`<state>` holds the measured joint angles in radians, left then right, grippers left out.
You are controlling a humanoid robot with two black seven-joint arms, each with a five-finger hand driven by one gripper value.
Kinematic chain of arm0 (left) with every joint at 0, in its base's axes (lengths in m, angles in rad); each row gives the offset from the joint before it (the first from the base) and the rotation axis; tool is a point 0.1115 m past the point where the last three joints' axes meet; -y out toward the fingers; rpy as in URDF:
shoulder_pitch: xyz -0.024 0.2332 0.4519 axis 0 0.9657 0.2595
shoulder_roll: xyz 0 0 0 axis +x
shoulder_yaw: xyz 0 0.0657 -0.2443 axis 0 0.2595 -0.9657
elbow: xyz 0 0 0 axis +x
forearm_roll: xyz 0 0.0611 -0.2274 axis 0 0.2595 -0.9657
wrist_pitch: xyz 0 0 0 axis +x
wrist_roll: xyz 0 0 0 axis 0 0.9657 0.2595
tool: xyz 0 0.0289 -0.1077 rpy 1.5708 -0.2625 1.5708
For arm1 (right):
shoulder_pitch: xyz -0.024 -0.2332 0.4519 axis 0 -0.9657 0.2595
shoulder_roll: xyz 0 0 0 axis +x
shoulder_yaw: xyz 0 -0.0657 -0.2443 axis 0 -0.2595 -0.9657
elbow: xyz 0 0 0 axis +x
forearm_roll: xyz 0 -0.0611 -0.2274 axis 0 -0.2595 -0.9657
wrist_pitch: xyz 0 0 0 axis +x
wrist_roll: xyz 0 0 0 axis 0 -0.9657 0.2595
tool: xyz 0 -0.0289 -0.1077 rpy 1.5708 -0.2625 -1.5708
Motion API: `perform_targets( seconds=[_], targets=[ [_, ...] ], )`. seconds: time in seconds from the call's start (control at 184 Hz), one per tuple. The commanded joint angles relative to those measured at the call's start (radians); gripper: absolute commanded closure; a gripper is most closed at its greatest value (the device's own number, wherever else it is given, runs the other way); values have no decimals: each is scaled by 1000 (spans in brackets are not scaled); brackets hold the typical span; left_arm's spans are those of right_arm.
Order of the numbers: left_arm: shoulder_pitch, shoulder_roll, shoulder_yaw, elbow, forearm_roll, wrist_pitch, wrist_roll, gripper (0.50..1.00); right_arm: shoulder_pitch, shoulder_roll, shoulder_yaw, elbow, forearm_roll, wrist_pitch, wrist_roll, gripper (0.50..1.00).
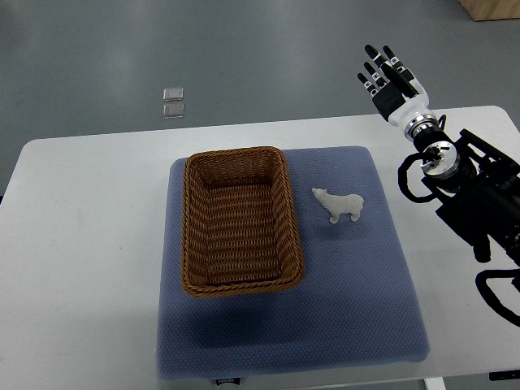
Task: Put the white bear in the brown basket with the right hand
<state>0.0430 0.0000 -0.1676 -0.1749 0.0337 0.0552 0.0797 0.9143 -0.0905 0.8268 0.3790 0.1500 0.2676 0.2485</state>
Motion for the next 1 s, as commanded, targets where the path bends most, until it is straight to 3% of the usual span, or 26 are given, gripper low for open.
perform_targets(
  seconds=[0.0, 0.511, 0.641, 0.994],
  targets=[
    [0, 0, -1, 0, 0, 0, 0, 500, 0, 0, 0, 0, 0, -2, 0, 532],
    [-2, 0, -1, 0, 0, 0, 0, 500, 20, -9, -80, 3, -83, 10, -26, 534],
    [-6, 0, -3, -1, 0, 0, 0, 500, 46, -17, -164, 8, -136, 47, -48, 534],
    [-6, 0, -1, -29, 0, -2, 0, 500, 242, -94, -514, 41, -753, 140, -54, 534]
  ],
)
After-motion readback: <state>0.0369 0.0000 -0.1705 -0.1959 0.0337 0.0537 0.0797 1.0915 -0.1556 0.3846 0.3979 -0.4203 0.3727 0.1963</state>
